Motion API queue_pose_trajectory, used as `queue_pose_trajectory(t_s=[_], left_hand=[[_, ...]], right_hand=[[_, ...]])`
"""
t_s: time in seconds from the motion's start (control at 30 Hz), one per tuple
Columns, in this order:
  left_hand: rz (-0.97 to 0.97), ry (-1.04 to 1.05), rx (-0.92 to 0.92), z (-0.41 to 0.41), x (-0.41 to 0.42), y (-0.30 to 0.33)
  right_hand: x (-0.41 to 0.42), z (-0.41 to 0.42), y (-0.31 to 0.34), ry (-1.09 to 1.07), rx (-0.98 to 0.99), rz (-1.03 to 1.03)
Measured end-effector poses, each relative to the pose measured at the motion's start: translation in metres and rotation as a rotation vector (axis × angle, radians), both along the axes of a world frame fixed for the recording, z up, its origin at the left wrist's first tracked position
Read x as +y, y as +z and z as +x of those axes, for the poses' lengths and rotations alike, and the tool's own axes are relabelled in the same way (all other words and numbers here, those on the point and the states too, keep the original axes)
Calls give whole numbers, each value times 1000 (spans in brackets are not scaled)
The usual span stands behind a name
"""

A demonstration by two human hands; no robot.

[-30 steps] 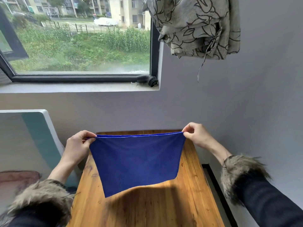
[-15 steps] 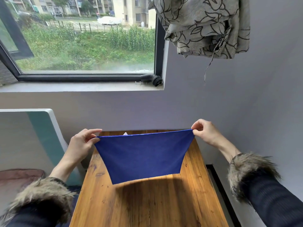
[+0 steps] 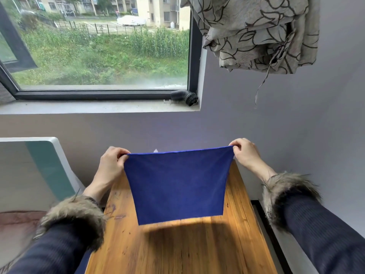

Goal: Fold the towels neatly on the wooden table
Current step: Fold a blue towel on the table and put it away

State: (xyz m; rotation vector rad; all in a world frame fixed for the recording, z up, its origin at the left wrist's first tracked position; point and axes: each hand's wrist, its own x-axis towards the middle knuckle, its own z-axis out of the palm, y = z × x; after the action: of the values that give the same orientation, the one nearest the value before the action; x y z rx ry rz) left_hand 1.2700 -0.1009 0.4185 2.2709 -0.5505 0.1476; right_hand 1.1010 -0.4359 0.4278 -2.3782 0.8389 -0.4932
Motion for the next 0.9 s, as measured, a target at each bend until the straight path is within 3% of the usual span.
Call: queue_pose_trajectory(t_s=[0.17, 0.3, 0.4, 0.53, 0.67, 0.77, 0.9], left_hand=[[-103, -12, -75, -12, 2, 9], [-46, -34, 69, -36, 20, -12], [106, -78, 260, -63, 39, -51], [396, -176, 538, -103, 66, -110], [597, -244, 661, -133, 81, -148], [630, -247, 693, -138, 83, -157], [551, -209, 734, -122, 80, -161]], right_hand=[[6, -21, 6, -37, -199, 18], [23, -55, -16, 1, -145, 34], [39, -88, -51, 36, -36, 50], [58, -135, -112, 91, 277, 167], [73, -170, -155, 183, 559, 329], [76, -180, -172, 176, 660, 432], [67, -175, -183, 48, 588, 613]])
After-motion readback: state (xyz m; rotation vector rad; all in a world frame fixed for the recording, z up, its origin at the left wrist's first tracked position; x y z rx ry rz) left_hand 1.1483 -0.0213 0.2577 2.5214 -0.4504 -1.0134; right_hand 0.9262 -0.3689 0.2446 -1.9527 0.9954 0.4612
